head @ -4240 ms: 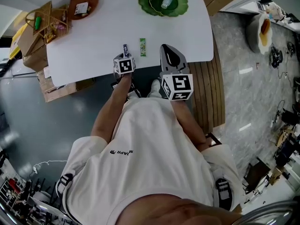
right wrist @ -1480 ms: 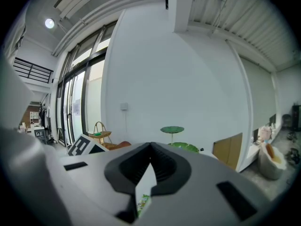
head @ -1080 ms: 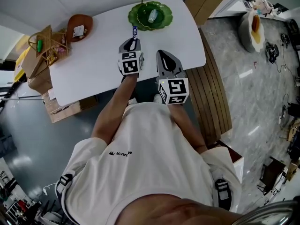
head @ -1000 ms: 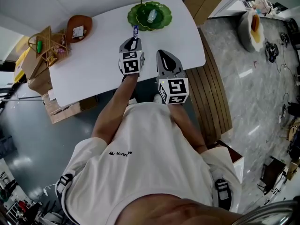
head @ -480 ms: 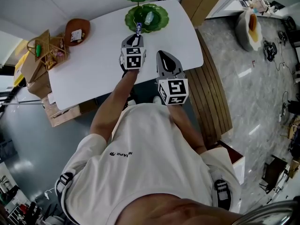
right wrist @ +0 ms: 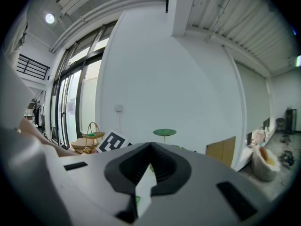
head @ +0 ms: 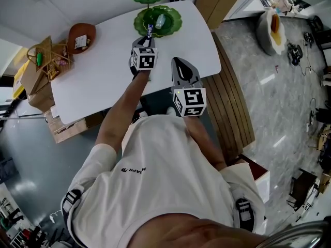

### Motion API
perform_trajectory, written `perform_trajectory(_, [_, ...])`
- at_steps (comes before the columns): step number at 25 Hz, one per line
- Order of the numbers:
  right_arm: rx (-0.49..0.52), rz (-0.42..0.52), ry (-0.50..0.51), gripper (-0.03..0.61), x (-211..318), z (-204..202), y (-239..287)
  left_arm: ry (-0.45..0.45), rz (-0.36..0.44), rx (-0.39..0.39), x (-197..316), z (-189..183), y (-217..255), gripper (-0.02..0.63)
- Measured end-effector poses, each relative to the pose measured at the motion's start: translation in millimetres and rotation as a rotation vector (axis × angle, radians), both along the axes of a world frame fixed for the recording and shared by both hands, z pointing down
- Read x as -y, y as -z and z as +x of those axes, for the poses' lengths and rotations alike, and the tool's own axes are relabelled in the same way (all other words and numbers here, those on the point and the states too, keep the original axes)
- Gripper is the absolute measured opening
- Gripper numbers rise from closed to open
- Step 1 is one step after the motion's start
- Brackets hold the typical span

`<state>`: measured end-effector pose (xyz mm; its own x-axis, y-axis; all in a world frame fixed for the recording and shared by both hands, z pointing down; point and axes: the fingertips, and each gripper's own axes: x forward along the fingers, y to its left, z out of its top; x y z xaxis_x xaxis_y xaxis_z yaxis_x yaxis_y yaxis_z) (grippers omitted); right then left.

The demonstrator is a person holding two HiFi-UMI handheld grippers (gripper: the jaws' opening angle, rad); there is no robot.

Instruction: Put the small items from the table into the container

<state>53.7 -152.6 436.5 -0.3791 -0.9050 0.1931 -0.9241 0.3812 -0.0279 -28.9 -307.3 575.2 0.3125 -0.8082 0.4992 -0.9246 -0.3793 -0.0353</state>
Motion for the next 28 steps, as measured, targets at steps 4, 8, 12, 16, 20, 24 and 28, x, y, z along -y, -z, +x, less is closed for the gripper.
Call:
perform_trajectory(4, [-0.001,0.000,-0.006,0.006,1,3,-1,-0.013,-0.006,0.017,7,2,-5,0.087])
perform_trajectory(8, [0.000,-0.002,-0.005,0.006,3,3,-1,-0.020,-0.014,0.024,14,5,-10,0.087])
perform_trajectory(12, [-0.003,-0.007,-0.009,0.006,6,5,-4,-0.030,-0.036,0.023,23,10,-16,0.087])
perform_trajectory(16, [-0.002,-0.009,-0.011,0.006,10,7,-4,-0.038,-0.053,0.036,33,12,-19,0.087])
perform_trajectory(20, [-0.003,-0.010,-0.011,0.008,11,8,-4,-0.029,-0.072,0.029,40,12,-22,0.088])
perform_trajectory(24, [-0.003,-0.010,-0.013,0.008,16,10,-5,-0.035,-0.087,0.042,48,14,-26,0.089])
perform_trajectory(28, [-0.004,-0.013,-0.012,0.006,20,11,-4,-0.035,-0.098,0.054,52,15,-27,0.089])
